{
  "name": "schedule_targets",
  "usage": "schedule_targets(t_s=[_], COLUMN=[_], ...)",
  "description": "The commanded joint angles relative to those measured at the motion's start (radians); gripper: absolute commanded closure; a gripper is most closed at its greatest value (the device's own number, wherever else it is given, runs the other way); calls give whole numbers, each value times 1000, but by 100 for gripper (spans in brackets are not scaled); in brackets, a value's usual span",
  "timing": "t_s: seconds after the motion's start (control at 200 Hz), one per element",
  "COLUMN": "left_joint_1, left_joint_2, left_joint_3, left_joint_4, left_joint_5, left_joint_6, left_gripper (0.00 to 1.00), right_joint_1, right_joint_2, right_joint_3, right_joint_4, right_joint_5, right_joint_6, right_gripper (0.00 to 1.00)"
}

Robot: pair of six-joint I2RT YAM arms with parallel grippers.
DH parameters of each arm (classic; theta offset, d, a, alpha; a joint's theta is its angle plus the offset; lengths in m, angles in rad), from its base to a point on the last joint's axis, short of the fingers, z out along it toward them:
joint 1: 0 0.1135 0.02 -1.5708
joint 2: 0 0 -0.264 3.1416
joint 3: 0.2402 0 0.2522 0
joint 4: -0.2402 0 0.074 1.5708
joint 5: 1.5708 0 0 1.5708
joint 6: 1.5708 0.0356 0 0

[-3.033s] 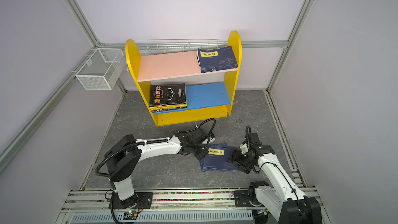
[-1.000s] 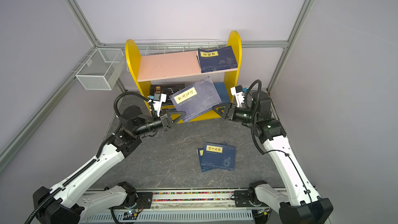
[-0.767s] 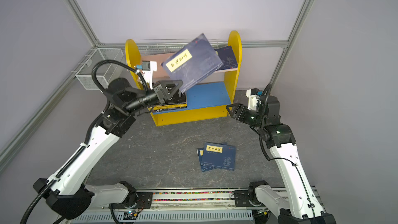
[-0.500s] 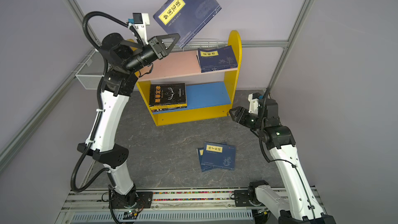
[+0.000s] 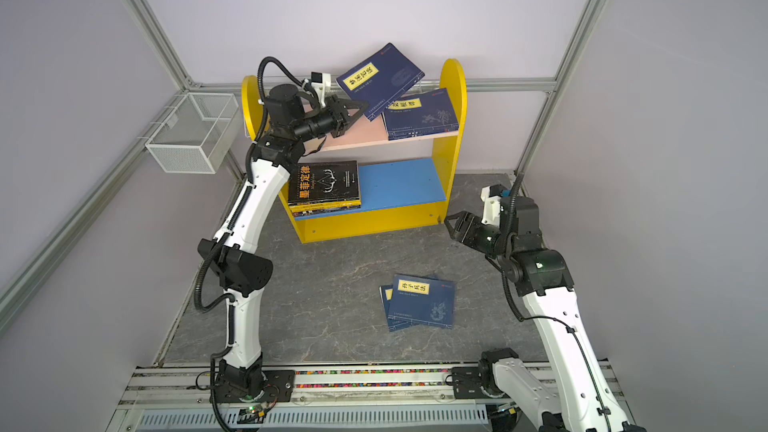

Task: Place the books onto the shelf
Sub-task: 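Pass the blue book to the right gripper while the left gripper lowers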

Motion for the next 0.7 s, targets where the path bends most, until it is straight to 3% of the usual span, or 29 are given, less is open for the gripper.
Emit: schedule_targets(t_s=[0.0,0.305,0.435,0.695], left_joint_1=[-19,-59,-71,-82], left_joint_2=[-147,-421,-472,-511], left_joint_3=[-116,-558,-627,-689], left_joint_4=[148,300,299,332], left_joint_5=[36,28,21,40], left_joint_6=[18,17,29,24], left_gripper=[100,100,100,100], right_joint_1=[20,184,222,279], right_joint_2=[-4,151,220,357], right_joint_3=[-3,186,254,382], right_joint_4=[150,504,631,699], right_joint_5=[-64,-76,-90,-57], right_joint_6=[20,108,140,150], right_gripper=[34,39,42,45])
